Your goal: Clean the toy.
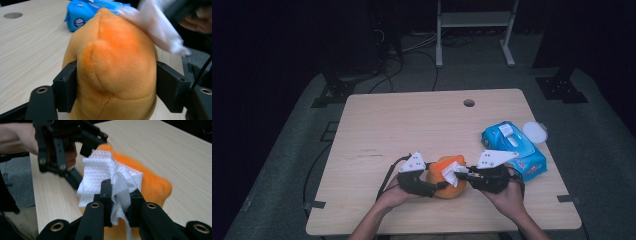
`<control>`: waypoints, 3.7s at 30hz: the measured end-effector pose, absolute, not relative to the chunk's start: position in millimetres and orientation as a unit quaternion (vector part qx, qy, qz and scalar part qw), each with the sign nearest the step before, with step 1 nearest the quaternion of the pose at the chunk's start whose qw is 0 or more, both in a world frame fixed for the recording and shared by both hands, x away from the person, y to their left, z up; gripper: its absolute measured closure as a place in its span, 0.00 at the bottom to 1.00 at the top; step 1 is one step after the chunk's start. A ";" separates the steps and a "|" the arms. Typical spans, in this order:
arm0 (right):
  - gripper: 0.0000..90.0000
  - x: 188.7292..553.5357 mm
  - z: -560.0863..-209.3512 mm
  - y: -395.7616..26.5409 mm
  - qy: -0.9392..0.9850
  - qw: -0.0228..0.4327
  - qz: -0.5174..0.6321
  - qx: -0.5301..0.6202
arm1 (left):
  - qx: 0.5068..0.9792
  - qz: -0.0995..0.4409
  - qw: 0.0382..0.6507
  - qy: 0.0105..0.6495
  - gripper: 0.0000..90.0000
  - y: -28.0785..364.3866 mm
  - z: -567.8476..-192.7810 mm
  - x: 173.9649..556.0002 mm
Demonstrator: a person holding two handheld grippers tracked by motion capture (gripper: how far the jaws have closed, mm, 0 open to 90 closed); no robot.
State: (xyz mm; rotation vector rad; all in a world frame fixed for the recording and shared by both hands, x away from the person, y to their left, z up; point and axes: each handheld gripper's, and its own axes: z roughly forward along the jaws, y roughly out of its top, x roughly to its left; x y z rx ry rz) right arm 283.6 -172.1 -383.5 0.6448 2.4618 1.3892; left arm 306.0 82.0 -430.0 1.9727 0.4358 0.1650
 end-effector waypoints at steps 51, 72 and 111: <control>0.87 288.1 -380.8 -201.8 0.852 0.089 0.459 0.235 | 0.843 0.103 0.518 0.102 0.32 56.2 -437.7 275.7; 0.86 285.2 -377.9 -189.1 0.875 0.059 0.437 0.200 | 0.856 0.132 0.499 0.039 0.29 48.8 -441.1 261.4; 0.87 306.5 -388.4 -228.3 0.849 0.052 0.455 0.262 | 0.832 0.091 0.537 0.108 0.35 71.4 -443.1 285.1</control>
